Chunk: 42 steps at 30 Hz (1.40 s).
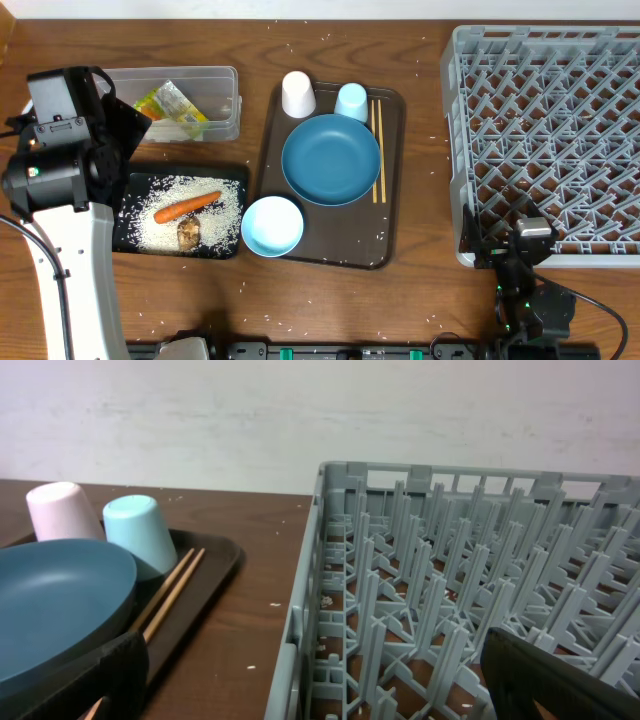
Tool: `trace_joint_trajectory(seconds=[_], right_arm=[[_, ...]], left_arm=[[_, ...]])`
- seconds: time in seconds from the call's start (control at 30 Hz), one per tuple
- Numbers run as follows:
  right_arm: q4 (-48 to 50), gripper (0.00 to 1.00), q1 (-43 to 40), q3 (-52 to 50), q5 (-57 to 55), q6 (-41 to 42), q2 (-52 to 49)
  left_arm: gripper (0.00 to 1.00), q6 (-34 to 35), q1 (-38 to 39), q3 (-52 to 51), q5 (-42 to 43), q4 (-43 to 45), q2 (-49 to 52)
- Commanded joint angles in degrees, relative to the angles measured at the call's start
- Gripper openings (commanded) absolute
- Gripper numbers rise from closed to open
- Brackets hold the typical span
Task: Sort waste into correct bins and load items into the dishwasher rack
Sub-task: 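Raise the left arm to rest and move the right gripper toward the bowl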
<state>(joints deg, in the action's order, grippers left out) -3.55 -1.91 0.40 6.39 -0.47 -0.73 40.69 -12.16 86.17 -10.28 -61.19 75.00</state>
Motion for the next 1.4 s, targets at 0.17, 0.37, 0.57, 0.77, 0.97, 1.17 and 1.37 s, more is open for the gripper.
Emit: trace_joint_trajectory(seconds=[0.17,0.37,0.57,0.77,0.97,1.17,1.37], right_arm=[[-0.2,0.99,0.9,-0.1,-0.2,0.0,0.0],[4.3,0.99,0.9,-0.1,5.5,8.1,0.0],[5.8,0.99,0.9,-0.1,26.5,26.3,0.0],[7.5,0.99,0.9,-0.1,42.6,62.6,0.0],[22.2,0.99,0.9,0.1,41.7,69.2,0.0],[21.6,0.99,0.9,5.0,40.3,67.6,-2.6],[11.3,0.99,0.9,19.0,40.4,50.4,-17.8]], left_arm=[[0.98,0.1,0.0,0.4,-2.2,-0.3,-0.1],[0.98,0.1,0.0,0.4,-2.2,-0.3,-0.1],[0.98,0.1,0.0,0.4,-2.2,-0.3,-0.1],[0.98,0.1,0.0,0.4,-2.2,-0.3,-0.1],[0.98,0.1,0.0,0.4,-2.2,-0.3,-0.1],[0.98,0.1,0.0,0.4,-2.2,-0.3,-0.1],[0.98,0.1,0.0,0.4,-2.2,-0.3,-0.1]])
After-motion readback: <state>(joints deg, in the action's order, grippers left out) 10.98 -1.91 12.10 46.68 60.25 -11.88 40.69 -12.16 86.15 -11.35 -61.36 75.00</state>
